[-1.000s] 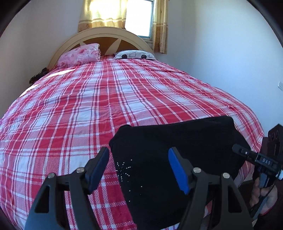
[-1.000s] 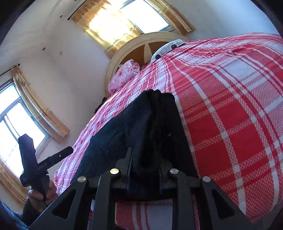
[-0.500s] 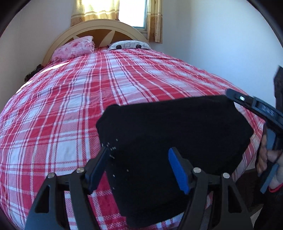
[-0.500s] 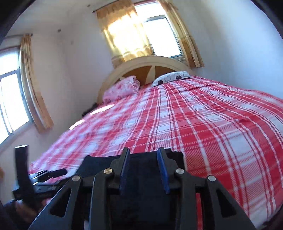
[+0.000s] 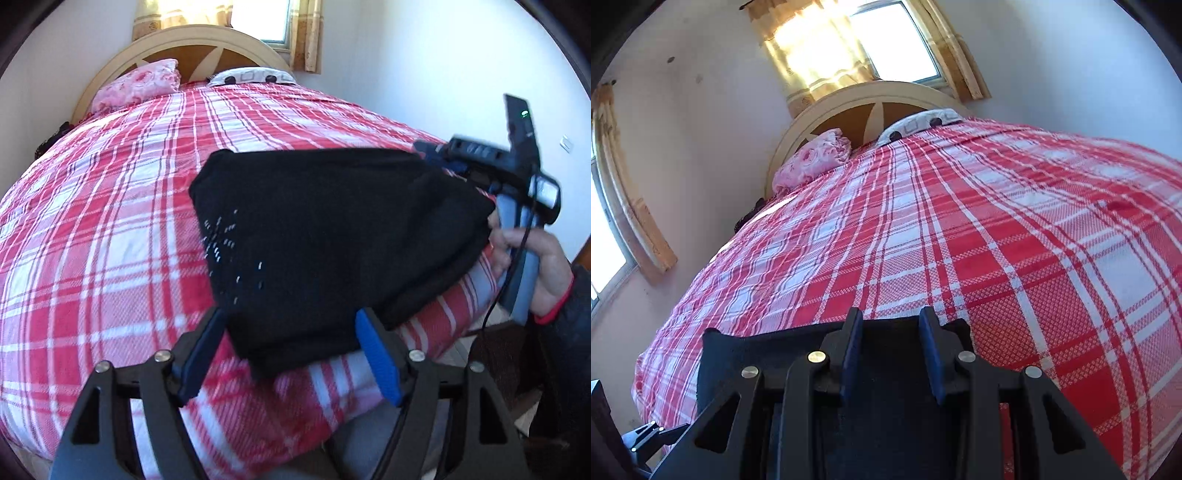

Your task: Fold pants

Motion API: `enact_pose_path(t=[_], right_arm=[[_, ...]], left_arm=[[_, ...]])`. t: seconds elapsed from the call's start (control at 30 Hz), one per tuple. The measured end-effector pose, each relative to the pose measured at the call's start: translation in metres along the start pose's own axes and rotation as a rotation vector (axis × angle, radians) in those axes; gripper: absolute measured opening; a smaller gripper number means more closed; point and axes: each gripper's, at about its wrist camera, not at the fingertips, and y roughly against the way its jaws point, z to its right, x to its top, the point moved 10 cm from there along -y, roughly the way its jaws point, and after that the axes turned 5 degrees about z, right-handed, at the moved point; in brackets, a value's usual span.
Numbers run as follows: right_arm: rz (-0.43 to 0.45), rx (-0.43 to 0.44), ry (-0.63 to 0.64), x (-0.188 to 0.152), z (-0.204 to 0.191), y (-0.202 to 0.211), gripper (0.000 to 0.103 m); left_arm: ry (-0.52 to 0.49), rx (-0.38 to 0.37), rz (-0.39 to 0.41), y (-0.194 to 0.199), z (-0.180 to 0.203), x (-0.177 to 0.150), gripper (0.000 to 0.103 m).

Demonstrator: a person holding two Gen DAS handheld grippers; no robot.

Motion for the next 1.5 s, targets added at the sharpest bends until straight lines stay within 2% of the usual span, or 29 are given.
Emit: enact_pose_path(t=[0.07,0.13,0.27,0.37,0.43,0.53,0.63,0.83,0.93,0.97,1.03,1.07,1.1,1.17,1.3,1.33,1.43,1.5], right_arm=[[0.062,0.038,-0.034,0.010,-0.005,0.024,0.034],[0.118,0.082,-0.011,0.016,-0.015,0.049,0.035],[0.064,0.068,0.140,-0.007,-0.035,0.065,0.037],[0.026,0.020,0.218,-0.033,-0.036,0.072,0.037],[0.008,-0.004,0.247,-0.050,-0.031,0.076,0.037],[-0.016,-0.049,0.272,-0.069,-0.018,0.080,0.037],[-0.010,-0.043,0.250,-0.073,-0.010,0.084,0.037],[-0.021,-0.011,0.222,-0.072,-0.008,0.088,0.037],[-0.018,-0.012,0.173,-0.064,-0.005,0.099,0.037],[0.002,0.000,0.140,-0.058,-0.003,0.104,0.039],[0.054,0.055,0.045,-0.043,0.003,0.113,0.055],[0.083,0.080,-0.016,-0.033,0.009,0.116,0.070],[0.104,0.093,-0.064,-0.026,0.014,0.117,0.078],[0.153,0.132,-0.168,-0.009,0.028,0.114,0.078],[0.073,0.164,-0.294,-0.007,0.051,0.078,0.078],[0.052,0.158,-0.308,-0.012,0.055,0.071,0.078],[-0.011,0.153,-0.324,-0.032,0.056,0.052,0.078],[0.024,0.149,-0.306,-0.035,0.053,0.053,0.078]], left_arm=[[0.002,0.026,0.030,0.012,-0.009,0.006,0.076],[0.024,0.031,0.058,0.018,-0.018,0.019,0.076],[0.079,0.068,0.105,0.010,-0.042,0.054,0.084],[0.144,0.086,0.090,-0.011,-0.055,0.067,0.084],[0.166,0.096,0.072,-0.023,-0.056,0.062,0.084],[0.128,0.119,0.008,-0.037,-0.048,0.034,0.084],[0.104,0.132,0.030,-0.027,-0.044,0.010,0.084],[0.136,0.104,-0.004,-0.014,-0.051,0.012,0.085],[0.164,0.074,0.029,-0.007,-0.053,0.032,0.086],[0.177,0.062,0.062,-0.004,-0.055,0.045,0.092],[0.194,0.058,0.107,-0.005,-0.058,0.062,0.101],[0.205,0.048,0.130,-0.007,-0.058,0.072,0.102],[0.210,0.038,0.137,-0.011,-0.057,0.077,0.102],[0.219,0.035,0.115,-0.027,-0.057,0.081,0.102],[0.292,0.033,0.018,-0.061,-0.058,0.068,0.102],[0.316,0.023,-0.008,-0.066,-0.058,0.062,0.102],[0.362,0.004,-0.016,-0.068,-0.057,0.053,0.102],[0.379,-0.003,-0.022,-0.069,-0.057,0.050,0.103]])
